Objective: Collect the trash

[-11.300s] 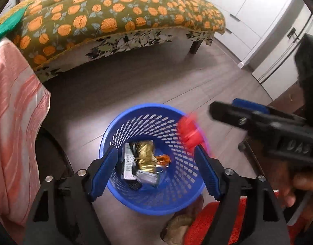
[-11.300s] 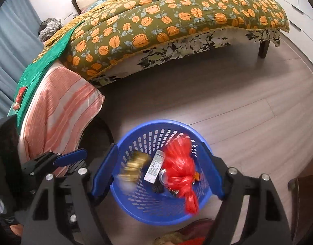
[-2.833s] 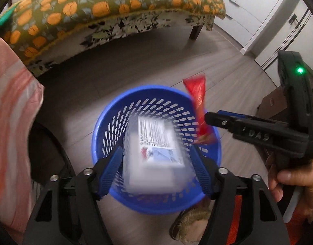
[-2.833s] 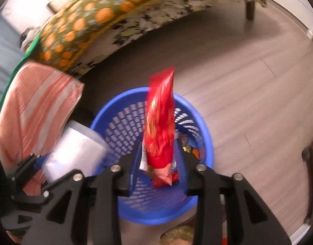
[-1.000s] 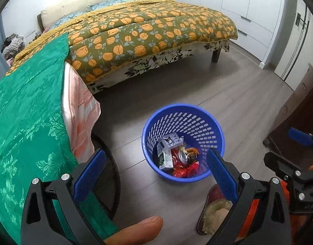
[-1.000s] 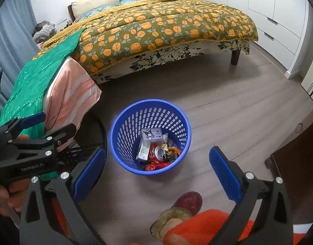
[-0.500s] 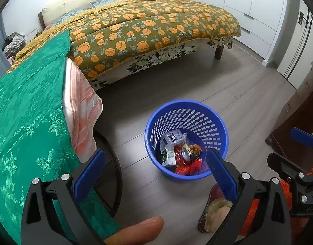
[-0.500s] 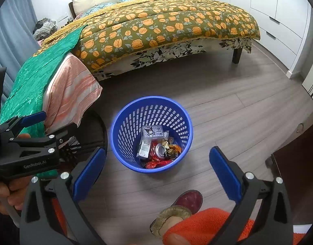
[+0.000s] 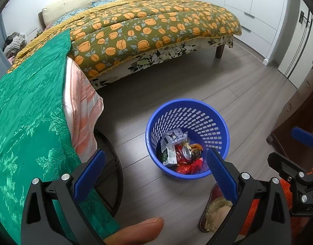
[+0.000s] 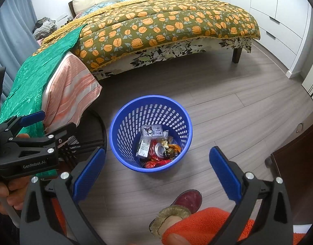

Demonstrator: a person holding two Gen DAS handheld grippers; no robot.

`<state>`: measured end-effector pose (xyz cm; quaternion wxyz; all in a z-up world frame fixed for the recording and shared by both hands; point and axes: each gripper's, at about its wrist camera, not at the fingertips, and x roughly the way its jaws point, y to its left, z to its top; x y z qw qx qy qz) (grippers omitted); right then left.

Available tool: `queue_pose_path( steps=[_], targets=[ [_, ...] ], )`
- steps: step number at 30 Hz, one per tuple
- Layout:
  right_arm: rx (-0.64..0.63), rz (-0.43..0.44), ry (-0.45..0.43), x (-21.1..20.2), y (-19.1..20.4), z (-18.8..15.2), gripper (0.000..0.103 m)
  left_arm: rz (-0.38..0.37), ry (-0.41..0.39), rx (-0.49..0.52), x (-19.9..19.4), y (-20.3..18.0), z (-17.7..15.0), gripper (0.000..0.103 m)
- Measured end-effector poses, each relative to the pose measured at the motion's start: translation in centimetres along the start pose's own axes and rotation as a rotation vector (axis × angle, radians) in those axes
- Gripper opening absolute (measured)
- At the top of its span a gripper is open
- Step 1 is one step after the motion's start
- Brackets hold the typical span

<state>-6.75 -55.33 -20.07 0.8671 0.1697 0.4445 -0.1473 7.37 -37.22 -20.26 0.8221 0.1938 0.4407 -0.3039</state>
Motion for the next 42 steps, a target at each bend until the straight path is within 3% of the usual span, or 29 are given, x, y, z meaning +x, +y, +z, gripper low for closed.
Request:
queue_pose_path(
  steps=[38, 42],
  targets=[
    [-0.003, -0.010, 0.007, 0.36, -0.03, -0.18, 0.098, 0.005, -0.009, 0.007, 0.24, 0.26, -0.25, 0.098],
    [0.000, -0.014, 0.009, 0.39, -0.29, -0.19, 0.099, -0.007, 0.019, -0.004, 0.48, 0.47, -0.10, 0.098]
  ],
)
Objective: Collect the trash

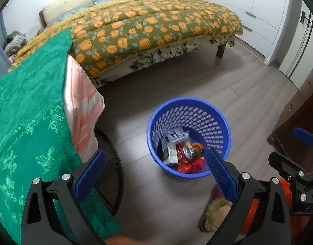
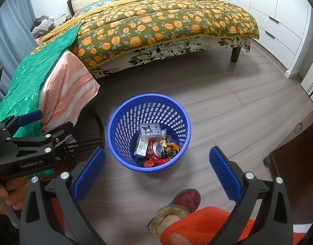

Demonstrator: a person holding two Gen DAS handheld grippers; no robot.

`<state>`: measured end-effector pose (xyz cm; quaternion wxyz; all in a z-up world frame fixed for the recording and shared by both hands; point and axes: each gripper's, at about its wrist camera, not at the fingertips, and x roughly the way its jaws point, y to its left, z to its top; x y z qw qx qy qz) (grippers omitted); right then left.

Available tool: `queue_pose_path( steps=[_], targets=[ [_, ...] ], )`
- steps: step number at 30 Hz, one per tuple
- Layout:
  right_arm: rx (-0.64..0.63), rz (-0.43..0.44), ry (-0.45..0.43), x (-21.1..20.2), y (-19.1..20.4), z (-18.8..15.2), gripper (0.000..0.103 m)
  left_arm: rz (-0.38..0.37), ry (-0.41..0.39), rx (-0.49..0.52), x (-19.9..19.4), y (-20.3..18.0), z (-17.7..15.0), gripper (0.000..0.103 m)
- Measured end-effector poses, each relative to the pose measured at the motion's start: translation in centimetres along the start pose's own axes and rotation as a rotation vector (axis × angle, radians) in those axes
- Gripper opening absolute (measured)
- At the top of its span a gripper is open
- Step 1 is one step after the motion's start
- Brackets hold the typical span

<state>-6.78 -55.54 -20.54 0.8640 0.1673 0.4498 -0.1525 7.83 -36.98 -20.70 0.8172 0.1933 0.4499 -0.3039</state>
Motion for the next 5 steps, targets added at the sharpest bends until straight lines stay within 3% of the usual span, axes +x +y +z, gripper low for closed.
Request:
queue_pose_path(
  steps=[5],
  targets=[
    [0.001, 0.001, -0.001, -0.05, -0.17, 0.01, 0.099, 0.004, -0.002, 0.007, -0.24, -0.23, -0.08, 0.098]
  ],
)
